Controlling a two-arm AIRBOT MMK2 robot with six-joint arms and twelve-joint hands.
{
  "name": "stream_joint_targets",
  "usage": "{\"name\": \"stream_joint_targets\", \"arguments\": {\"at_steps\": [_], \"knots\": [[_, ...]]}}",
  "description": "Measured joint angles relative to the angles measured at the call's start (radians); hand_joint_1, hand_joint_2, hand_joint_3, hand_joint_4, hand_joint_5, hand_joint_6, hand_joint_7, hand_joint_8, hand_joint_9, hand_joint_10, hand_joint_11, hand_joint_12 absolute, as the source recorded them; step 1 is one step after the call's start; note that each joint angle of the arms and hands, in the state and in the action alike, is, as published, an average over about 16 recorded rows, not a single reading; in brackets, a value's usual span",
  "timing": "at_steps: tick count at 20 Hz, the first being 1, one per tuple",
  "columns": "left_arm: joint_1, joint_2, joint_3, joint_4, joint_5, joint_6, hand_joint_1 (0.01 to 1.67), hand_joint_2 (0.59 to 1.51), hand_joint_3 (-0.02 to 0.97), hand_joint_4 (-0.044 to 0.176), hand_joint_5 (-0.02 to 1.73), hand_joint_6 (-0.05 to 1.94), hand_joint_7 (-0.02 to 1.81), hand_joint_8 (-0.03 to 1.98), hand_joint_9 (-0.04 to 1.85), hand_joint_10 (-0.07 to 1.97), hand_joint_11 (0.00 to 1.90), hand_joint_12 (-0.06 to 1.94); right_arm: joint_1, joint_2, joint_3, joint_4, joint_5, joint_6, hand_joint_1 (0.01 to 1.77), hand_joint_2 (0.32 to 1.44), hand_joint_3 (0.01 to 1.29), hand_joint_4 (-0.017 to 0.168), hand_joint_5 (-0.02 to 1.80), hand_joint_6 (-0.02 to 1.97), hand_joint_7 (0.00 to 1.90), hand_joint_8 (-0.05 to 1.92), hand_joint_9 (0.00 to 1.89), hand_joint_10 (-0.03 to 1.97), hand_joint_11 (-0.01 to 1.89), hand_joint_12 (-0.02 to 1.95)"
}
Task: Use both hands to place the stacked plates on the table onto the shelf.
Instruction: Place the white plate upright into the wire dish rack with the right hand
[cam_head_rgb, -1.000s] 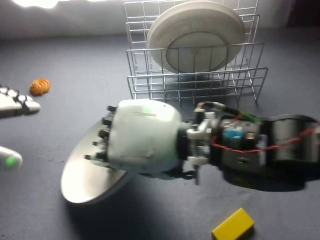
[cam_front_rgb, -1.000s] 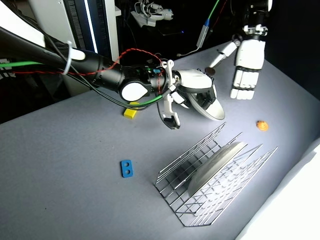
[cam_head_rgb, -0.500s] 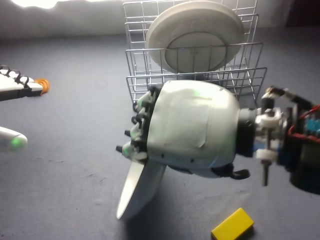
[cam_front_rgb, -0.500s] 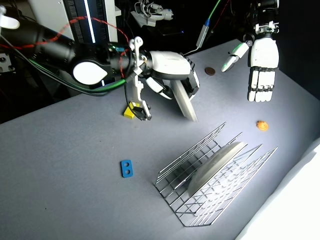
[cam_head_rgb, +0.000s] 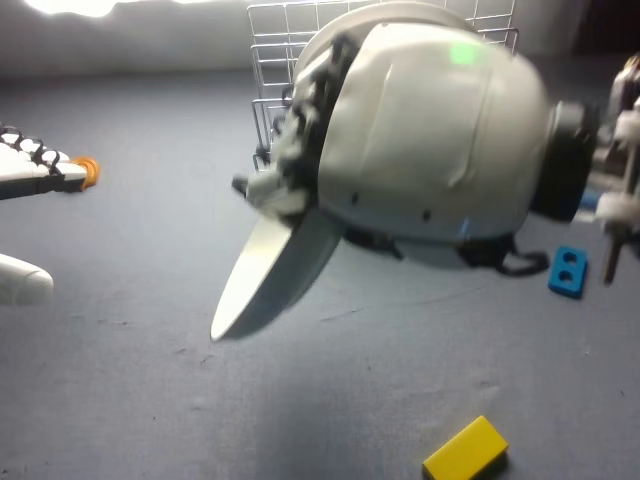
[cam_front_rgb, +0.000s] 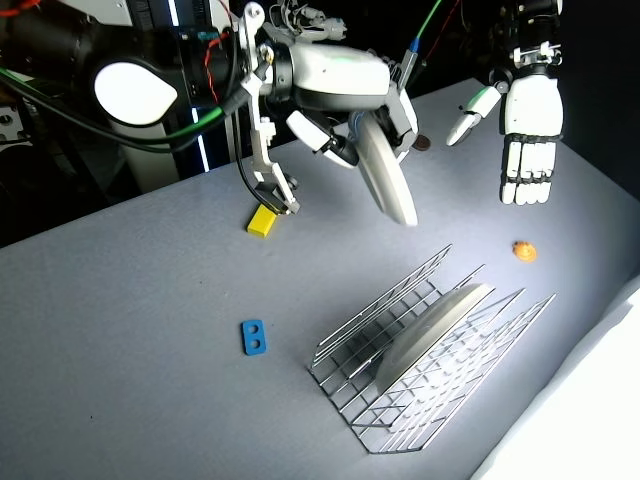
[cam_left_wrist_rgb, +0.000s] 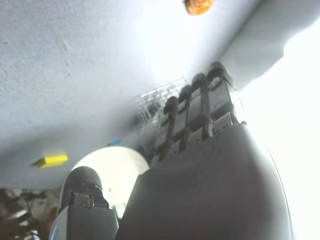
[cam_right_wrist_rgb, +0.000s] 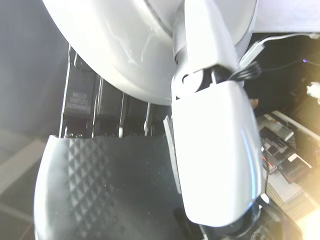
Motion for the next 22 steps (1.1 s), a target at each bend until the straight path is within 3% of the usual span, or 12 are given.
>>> {"name": "stream_joint_targets", "arguments": {"at_steps": [5,9,16,22], "knots": [[-0.003,0.003,-0.001,0.053,-0.03,-0.001,0.02,1.052,0.02,0.001,0.02,0.02,0.01,0.0,0.02,0.01,0.02,0.01,0.084,0.039,0.013,0.025,-0.051,0.126,1.34,0.99,0.02,0.001,0.85,1.06,1.03,0.94,1.01,1.04,0.89,1.16],[0.004,0.01,-0.004,0.118,-0.095,-0.001,0.02,1.053,0.019,0.002,0.02,0.02,0.01,0.0,0.02,0.01,0.02,0.01,0.147,0.055,0.043,0.072,-0.109,0.241,1.34,0.99,0.02,-0.001,0.84,1.06,1.03,0.93,1.01,1.04,0.89,1.16],[0.012,0.027,-0.018,0.266,-0.296,0.003,0.02,1.054,0.019,0.001,0.02,0.02,0.02,0.0,0.02,0.01,0.02,0.01,0.223,0.06,0.106,0.173,-0.206,0.387,1.35,0.99,0.02,-0.002,0.85,1.04,1.04,0.91,1.02,1.05,0.9,1.17],[-0.031,0.039,-0.041,0.406,-0.477,0.012,0.02,1.054,0.02,0.001,0.03,0.02,0.02,0.0,0.02,0.01,0.02,0.01,0.244,0.056,0.147,0.256,-0.245,0.415,1.36,0.99,0.01,-0.003,0.85,1.03,1.04,0.91,1.02,1.05,0.9,1.17]]}}
